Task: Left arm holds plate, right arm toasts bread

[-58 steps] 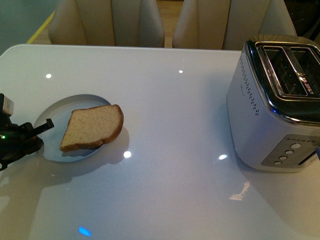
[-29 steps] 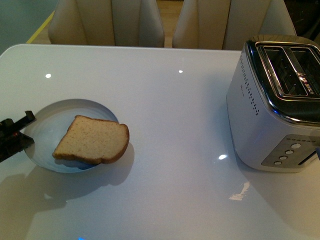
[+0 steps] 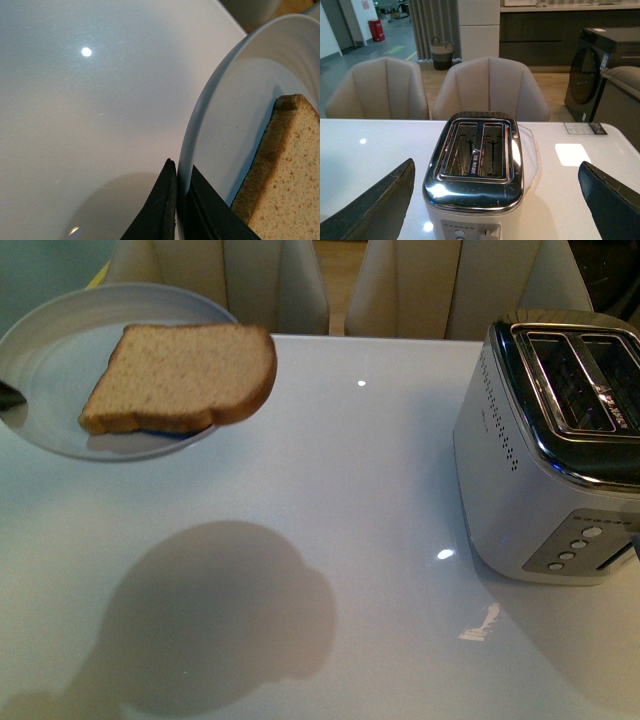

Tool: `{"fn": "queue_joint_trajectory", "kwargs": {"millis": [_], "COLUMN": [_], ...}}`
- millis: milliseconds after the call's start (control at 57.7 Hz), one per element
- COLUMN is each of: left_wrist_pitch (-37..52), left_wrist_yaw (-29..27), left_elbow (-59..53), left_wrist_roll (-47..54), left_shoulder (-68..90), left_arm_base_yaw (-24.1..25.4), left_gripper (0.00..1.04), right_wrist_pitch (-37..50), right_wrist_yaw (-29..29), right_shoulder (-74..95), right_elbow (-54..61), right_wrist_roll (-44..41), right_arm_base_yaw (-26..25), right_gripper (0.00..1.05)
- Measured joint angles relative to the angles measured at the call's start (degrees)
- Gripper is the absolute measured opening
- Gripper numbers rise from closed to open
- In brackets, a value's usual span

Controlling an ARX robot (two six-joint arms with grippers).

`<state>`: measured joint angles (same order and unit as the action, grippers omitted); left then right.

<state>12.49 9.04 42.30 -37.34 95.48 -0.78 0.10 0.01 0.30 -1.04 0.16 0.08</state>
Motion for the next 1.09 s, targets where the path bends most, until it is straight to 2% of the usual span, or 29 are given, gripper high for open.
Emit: {"fn": "queue_joint_trajectory", "kwargs": {"millis": [416,676,832,1092], "left_wrist_pitch": [-6.43,-11.5,-11.82,-12.0], "left_wrist_yaw": [-7.02,-11.26,-12.07,-12.11], "left_elbow": [8.74,16.72,17.99,17.99], "left_wrist_roll": [-11.3,-15.56,-15.89,-15.91], "left_shoulder": [0.46,0.72,1.36,1.4], "left_arm_base_yaw": [-11.72,-22.53,-24.65,-25.0], "left_gripper": [0.03,0.03,0.03,0.03], "right_wrist_pitch": [0.0,0.0,0.0,-0.42], "right_wrist_yaw": [0.0,0.0,0.0,-0.59], "right_shoulder": [0.0,0.0,0.0,0.28], "right_elbow": [0.0,0.0,0.0,-0.11], "right_wrist_roll": [0.0,0.0,0.0,0.48], "right_arm_base_yaw": [0.0,0.0,0.0,-0.11], "right_gripper": [0.96,0.96,0.96,0.96]}}
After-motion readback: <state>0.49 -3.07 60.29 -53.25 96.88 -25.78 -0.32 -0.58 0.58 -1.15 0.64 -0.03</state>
